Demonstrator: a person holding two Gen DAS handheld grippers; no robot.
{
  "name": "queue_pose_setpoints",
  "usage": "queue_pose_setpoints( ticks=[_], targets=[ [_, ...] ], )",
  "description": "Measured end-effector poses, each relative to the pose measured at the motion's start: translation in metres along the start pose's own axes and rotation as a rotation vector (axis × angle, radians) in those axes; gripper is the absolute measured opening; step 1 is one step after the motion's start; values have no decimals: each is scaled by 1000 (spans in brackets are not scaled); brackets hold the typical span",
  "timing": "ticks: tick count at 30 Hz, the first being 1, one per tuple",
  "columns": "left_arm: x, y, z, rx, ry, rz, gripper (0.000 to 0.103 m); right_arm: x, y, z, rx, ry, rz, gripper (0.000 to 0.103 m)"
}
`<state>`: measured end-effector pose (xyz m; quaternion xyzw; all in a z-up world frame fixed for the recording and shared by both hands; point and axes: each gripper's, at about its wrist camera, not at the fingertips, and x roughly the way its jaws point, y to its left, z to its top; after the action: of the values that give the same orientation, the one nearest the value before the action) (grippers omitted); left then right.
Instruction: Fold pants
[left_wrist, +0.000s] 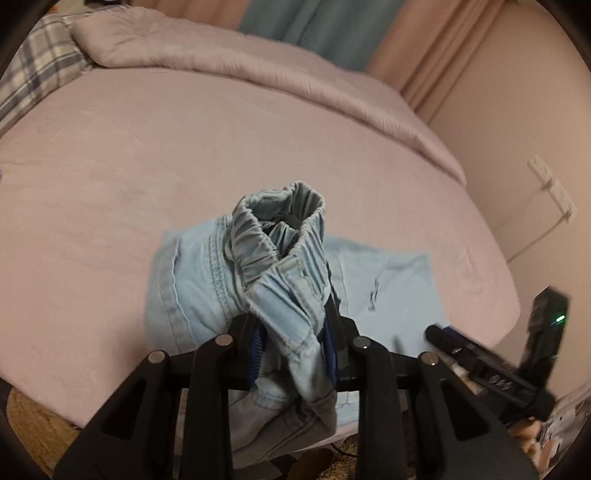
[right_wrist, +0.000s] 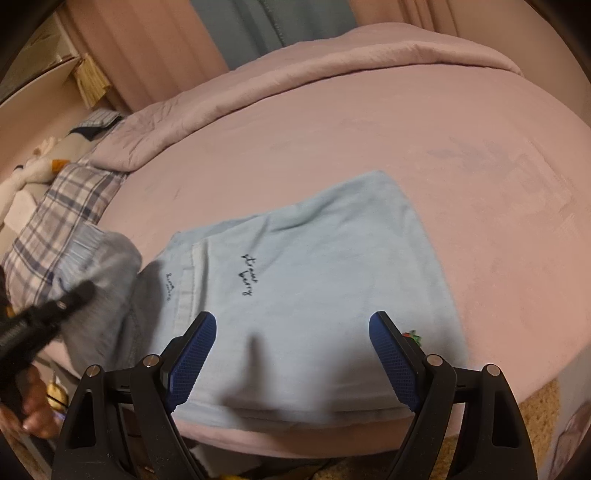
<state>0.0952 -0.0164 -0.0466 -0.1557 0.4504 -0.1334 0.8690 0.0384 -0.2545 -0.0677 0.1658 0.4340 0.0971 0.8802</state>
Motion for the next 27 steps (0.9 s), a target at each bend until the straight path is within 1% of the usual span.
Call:
queue_pose_setpoints(
  ticks=[2,5,6,7,8,10,11,12,13,15,16,18,19,20,21,22,25,27],
  targets=[
    [16,1,-3,-2,41,-6,28,-1,-3,-1,10,-1,-9,85],
    [35,4,-4,-14,91,-35,32,-1,-6,-2,25,0,-11,85],
    [36,5,-5,-16,94,-46,36,-1,-7,-2,29,2,-11,85],
    [35,5,-7,-25,91,-69,38,0,-8,-3,33,4,-10,85],
    [34,3,-3,-35,99,-87,45,0,-8,-3,36,7,-10,85],
    [30,5,-3,-64,134,-149,66,0,-8,-3,38,11,-7,85],
    [25,7,-3,-81,141,-178,68,0,-8,-3,38,11,-5,85],
    [16,10,-3,-94,127,-204,70,0,-7,-3,35,11,-4,85],
    [7,10,-6,-94,109,-211,71,-1,-7,-2,30,10,-1,85],
    [-13,18,-6,-93,60,-187,84,-2,-5,0,19,4,6,85],
    [-21,20,-7,-93,42,-166,86,-3,-1,3,9,3,16,85],
    [-34,31,-9,-97,8,-100,86,-3,3,6,-7,8,40,85],
    [-39,39,-9,-104,-5,-41,86,-1,7,8,-15,14,61,85],
    [-42,46,-10,-114,-11,2,86,0,13,11,-27,26,92,85],
    [-43,52,-11,-128,-14,33,86,2,18,14,-38,38,118,89],
    [-45,60,-12,-150,-15,60,85,5,25,17,-52,50,148,93],
    [-47,80,-16,-214,-6,95,85,18,50,23,-85,93,228,93],
    [-48,89,-19,-242,0,126,85,26,74,23,-124,121,238,93]
  ],
)
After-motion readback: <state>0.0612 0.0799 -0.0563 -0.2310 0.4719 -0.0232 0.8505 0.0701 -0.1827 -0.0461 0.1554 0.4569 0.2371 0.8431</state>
